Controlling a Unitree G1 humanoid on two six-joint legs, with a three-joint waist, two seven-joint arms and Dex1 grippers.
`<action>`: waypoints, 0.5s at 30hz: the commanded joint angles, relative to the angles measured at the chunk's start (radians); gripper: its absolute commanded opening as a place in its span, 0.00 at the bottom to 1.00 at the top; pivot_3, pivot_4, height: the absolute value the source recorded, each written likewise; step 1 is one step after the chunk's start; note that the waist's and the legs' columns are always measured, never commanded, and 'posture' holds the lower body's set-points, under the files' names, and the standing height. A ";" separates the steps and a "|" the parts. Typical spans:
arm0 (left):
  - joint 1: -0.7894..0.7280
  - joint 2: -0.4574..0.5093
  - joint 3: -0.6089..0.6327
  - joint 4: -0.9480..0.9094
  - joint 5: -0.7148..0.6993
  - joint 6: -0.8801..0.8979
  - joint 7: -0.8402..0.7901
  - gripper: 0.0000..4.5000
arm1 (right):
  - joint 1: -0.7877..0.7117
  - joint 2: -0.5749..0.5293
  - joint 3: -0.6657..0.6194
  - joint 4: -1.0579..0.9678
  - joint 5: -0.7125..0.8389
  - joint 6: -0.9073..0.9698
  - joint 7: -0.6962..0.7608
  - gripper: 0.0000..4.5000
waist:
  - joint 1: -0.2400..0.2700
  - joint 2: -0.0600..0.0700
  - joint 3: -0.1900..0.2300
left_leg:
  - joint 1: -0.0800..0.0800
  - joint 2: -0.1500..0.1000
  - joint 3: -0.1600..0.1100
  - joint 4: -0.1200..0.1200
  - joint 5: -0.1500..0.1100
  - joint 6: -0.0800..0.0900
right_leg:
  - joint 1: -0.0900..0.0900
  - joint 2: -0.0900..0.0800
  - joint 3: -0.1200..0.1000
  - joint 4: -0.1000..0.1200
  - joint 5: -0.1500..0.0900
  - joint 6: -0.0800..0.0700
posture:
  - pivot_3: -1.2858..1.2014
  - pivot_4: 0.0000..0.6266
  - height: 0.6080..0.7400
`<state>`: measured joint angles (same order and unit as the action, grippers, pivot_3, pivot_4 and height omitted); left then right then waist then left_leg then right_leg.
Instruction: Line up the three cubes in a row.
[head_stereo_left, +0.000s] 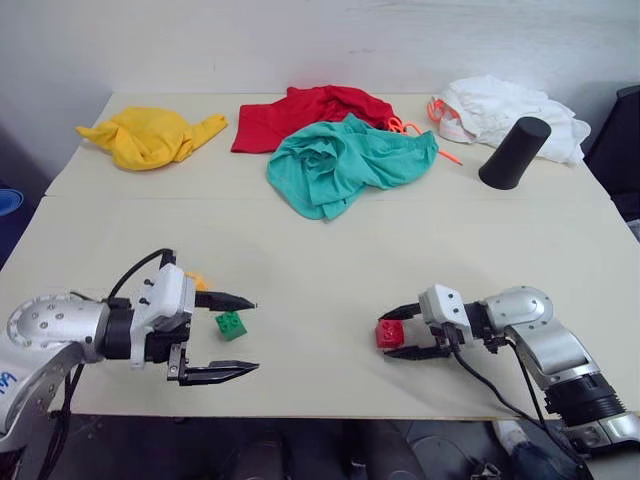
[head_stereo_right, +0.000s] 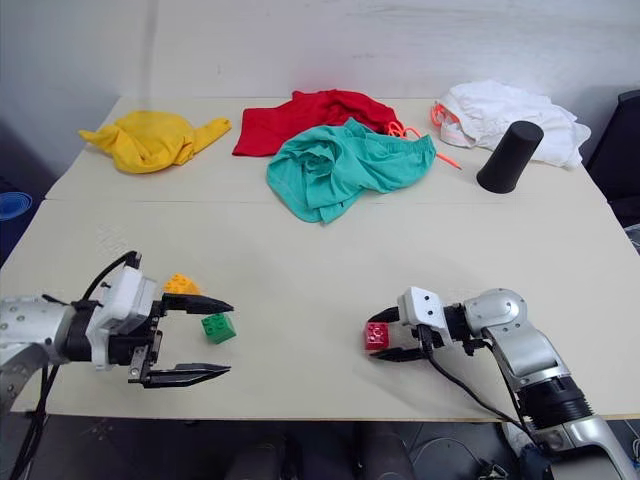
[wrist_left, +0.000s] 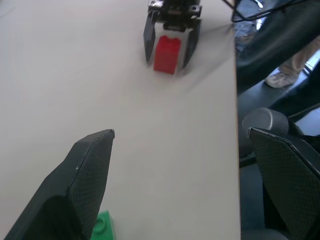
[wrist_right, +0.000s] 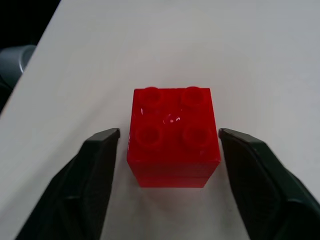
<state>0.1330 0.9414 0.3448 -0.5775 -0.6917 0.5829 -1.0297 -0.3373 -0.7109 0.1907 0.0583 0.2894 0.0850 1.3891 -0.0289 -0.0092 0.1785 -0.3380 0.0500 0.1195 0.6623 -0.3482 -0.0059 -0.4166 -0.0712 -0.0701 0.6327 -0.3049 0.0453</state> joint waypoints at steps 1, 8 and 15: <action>0.117 -0.061 0.149 -0.023 0.017 -0.018 0.056 1.00 | -0.013 -0.052 -0.076 -0.114 0.099 0.092 0.017 0.99 | 0.001 0.000 0.000 | 0.000 0.000 0.000 0.000 0.000 0.000 | 0.000 0.000 0.000 0.000 0.000 0.000 | 0.52 0.24 1.00; 0.280 -0.208 0.222 -0.030 0.128 -0.119 0.165 1.00 | -0.050 -0.136 -0.192 -0.272 0.286 0.320 0.006 1.00 | 0.005 0.000 0.000 | 0.000 0.000 -0.002 0.000 -0.005 0.006 | 0.001 -0.002 -0.001 -0.001 0.000 0.000 | 0.52 0.24 1.00; 0.157 -0.244 0.058 0.069 0.243 -0.187 0.228 1.00 | -0.155 -0.143 -0.211 -0.325 0.356 0.429 -0.022 1.00 | 0.004 0.000 0.000 | 0.000 -0.001 -0.003 0.000 -0.006 0.005 | 0.002 -0.003 -0.003 -0.002 0.000 0.000 | 0.52 0.24 1.00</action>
<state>0.3111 0.7004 0.4445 -0.5352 -0.4833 0.4288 -0.8121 -0.4695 -0.8357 0.0123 -0.2177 0.6064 0.4923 1.3676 -0.0251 -0.0091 0.1784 -0.3381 0.0493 0.1165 0.6623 -0.3543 -0.0008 -0.4150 -0.0743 -0.0729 0.6306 -0.3051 0.0450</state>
